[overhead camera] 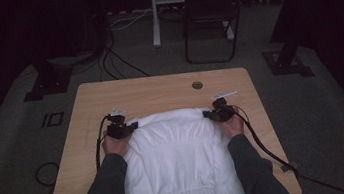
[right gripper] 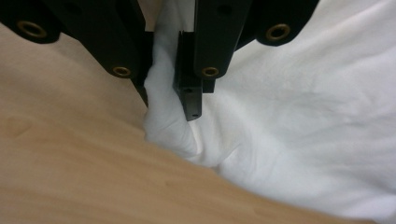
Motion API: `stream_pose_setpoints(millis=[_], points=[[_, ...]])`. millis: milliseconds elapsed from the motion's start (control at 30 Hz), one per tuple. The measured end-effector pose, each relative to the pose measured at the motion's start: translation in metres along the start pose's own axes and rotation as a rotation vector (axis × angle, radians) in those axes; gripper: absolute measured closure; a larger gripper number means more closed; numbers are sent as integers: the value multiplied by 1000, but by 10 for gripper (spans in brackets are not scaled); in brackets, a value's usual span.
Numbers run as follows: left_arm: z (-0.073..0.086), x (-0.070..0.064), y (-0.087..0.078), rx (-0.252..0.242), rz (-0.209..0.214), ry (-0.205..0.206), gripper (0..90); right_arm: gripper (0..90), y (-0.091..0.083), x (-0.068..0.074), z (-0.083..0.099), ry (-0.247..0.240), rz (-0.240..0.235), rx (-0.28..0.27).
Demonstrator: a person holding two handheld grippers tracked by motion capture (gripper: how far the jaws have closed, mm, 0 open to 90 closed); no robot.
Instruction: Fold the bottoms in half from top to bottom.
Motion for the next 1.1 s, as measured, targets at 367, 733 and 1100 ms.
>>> stream_pose_setpoints(millis=[367, 733, 1100], points=[[-41, -13, -31, -124, 19, 48, 815, 843, -36, 1, -29, -42, 50, -139], [-21, -20, -62, -247, 115, -16, 814, 841, -63, 13, -18, -71, 13, -270], [34, -51, -112, -220, 146, 127, 812, 841, -109, 54, 24, -193, -24, -282]])
Point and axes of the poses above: each handheld gripper's, and its own axes: y roughly forward along the jaws, z roughly out of its underside, x roughly to its left, the point moved 1 cm from there along y, roughly forward along the jaws, and after that the axes turned 7 degrees about -y, right-handed, at the moved point
